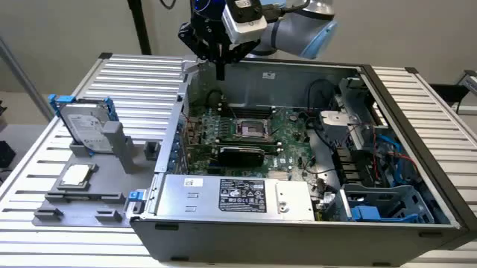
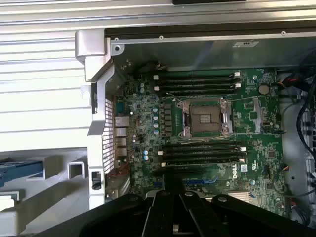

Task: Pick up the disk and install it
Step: 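Reach for the disk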

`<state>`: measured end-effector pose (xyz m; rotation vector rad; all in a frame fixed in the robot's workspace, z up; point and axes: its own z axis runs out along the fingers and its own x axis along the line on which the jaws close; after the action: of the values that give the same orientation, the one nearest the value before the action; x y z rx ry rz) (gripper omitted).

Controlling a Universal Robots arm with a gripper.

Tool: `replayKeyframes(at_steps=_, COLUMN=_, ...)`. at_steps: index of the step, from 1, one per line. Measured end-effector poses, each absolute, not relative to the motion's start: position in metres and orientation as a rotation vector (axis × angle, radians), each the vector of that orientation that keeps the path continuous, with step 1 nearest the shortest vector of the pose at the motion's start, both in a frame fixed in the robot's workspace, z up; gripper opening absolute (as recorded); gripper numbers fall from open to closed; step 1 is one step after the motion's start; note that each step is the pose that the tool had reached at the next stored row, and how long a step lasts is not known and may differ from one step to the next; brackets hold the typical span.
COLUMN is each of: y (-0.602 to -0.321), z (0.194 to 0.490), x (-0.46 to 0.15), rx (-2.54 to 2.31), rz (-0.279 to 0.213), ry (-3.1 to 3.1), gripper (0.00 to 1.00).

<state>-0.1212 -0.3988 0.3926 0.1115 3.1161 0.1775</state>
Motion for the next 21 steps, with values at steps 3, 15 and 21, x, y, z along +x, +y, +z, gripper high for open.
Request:
replayKeyframes(at_steps=3, y=-0.399, z=0.393, x=-0.121, rx=0.112, rz=0.181, ry=3.116, gripper=0.11)
replayKeyframes(at_steps=15, y=-0.399, z=0.393, x=-0.124, rx=0.112, rz=0.194, ry=3.115, gripper=0.11)
replayKeyframes(at_steps=21, y=-0.399, z=0.393, x=-0.150, rx=0.112, rz=0.196, ry=3.115, gripper=0.11)
